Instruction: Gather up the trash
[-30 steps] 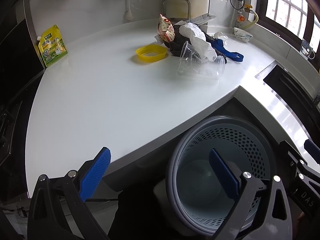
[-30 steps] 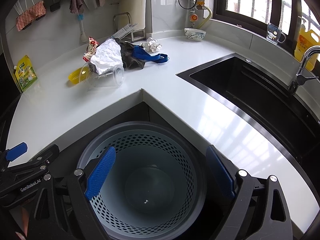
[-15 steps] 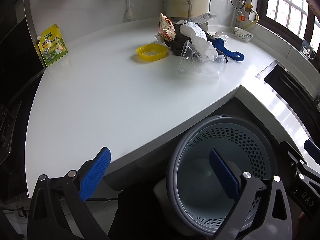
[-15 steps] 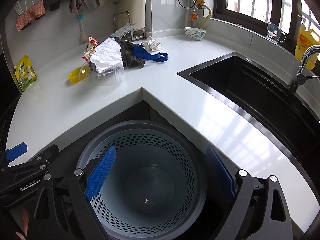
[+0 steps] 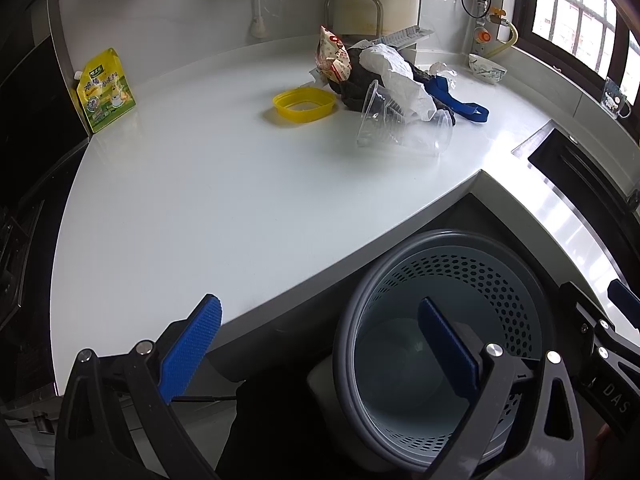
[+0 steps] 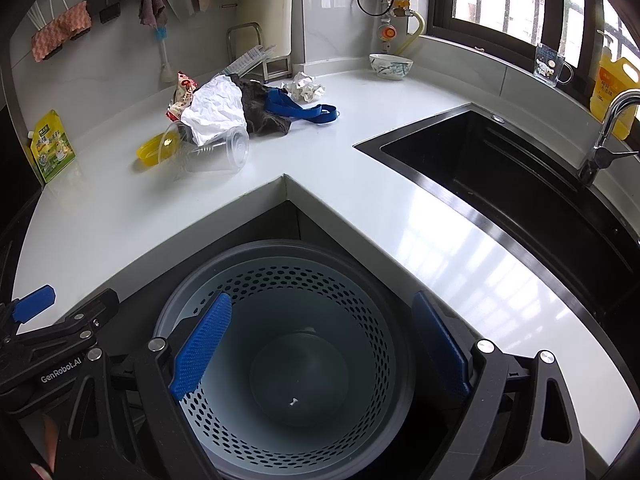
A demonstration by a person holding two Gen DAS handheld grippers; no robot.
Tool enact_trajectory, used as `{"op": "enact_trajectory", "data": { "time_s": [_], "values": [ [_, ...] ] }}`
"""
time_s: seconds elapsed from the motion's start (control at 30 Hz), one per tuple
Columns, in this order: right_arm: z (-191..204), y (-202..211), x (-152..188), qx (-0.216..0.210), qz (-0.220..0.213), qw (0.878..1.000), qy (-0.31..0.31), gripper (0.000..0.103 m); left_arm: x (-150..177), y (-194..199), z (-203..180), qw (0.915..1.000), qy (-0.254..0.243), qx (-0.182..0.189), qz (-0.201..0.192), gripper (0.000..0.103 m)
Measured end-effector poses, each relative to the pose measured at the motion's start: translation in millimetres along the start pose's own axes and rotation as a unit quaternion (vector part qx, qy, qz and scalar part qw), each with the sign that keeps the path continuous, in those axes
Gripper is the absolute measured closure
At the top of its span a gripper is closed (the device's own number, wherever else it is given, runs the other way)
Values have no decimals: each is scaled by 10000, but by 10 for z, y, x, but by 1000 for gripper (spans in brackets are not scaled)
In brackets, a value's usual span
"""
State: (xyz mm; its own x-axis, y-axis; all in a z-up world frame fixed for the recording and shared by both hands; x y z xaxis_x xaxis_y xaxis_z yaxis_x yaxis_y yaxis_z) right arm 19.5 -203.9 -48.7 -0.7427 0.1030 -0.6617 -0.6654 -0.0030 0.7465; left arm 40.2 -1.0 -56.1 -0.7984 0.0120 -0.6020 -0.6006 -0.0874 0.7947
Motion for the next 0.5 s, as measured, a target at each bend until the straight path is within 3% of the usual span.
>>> {"op": "enact_trajectory", "data": {
  "time_s": [0.5],
  "values": [
    [-2,-12,15,5,5,10000,-1,15,7,-1,3,10000,3,16,4,6]
  ]
}}
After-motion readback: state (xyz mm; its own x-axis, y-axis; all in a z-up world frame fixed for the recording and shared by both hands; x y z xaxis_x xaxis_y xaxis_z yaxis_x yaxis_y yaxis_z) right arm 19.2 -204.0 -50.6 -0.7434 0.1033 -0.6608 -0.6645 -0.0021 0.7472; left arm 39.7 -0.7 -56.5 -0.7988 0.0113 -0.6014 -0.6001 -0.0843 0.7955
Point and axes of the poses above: each gripper's, at about its wrist camera, not at the fingertips, and y roughly against the way its jaws point, z to its left, x to its underside, the point moved 7 cm from there along -y, roughly the way its jaws point, and after that the axes turned 4 degrees about -x, right-handed, at the moved point
